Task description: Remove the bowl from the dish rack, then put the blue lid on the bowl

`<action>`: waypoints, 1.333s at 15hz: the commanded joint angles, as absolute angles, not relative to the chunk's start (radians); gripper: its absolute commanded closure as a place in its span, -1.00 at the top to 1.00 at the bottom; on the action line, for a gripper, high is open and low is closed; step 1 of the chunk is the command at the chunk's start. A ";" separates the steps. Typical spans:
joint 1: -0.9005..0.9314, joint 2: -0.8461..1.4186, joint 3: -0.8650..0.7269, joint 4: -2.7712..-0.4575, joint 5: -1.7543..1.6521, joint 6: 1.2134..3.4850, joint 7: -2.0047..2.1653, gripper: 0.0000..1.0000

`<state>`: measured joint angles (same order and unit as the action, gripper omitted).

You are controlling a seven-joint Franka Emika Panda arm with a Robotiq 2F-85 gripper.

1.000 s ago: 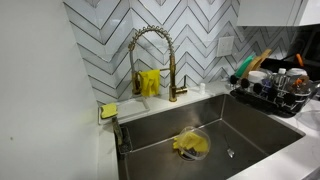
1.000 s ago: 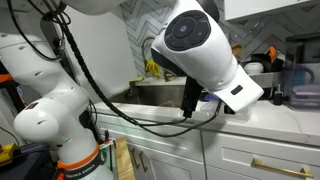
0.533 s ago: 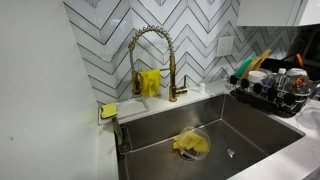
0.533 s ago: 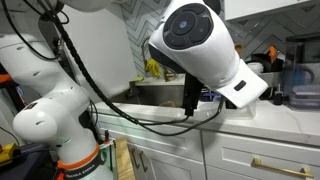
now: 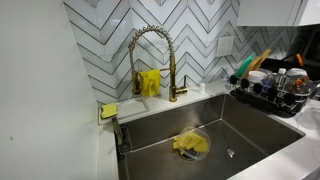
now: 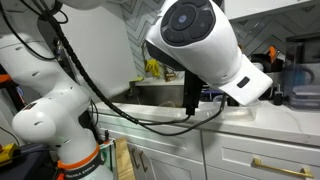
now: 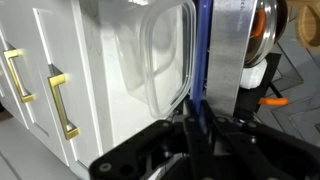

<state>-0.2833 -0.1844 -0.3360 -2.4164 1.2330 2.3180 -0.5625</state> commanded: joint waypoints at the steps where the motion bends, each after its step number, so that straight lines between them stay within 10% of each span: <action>1: -0.298 -0.199 -0.353 -2.408 1.244 2.255 -0.638 -0.96; 20: -0.345 -0.060 -0.402 -2.288 1.257 2.029 -0.901 -0.96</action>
<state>-0.3294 -0.1053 -0.3948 -2.3298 1.2319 2.0807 -0.8463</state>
